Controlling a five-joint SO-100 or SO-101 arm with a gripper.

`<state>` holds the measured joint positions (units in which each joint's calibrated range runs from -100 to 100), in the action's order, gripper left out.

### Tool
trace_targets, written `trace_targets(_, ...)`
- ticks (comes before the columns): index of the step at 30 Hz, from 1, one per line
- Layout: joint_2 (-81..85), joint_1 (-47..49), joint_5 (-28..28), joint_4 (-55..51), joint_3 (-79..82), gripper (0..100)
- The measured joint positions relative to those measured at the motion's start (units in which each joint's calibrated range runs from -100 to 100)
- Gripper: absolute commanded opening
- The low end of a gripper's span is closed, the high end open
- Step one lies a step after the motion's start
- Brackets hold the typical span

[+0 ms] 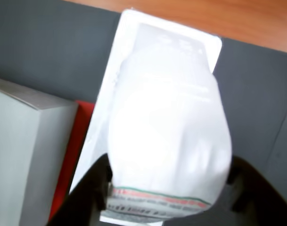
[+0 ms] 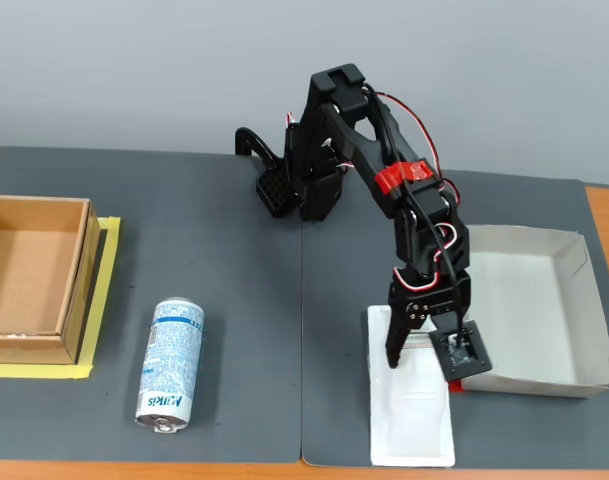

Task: Pick the sandwich and put it in the gray box

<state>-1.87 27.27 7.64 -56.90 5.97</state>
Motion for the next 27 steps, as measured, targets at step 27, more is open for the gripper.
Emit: trace_targets(27, -1.7, -1.47, 0.34, 0.09, 4.67, 2)
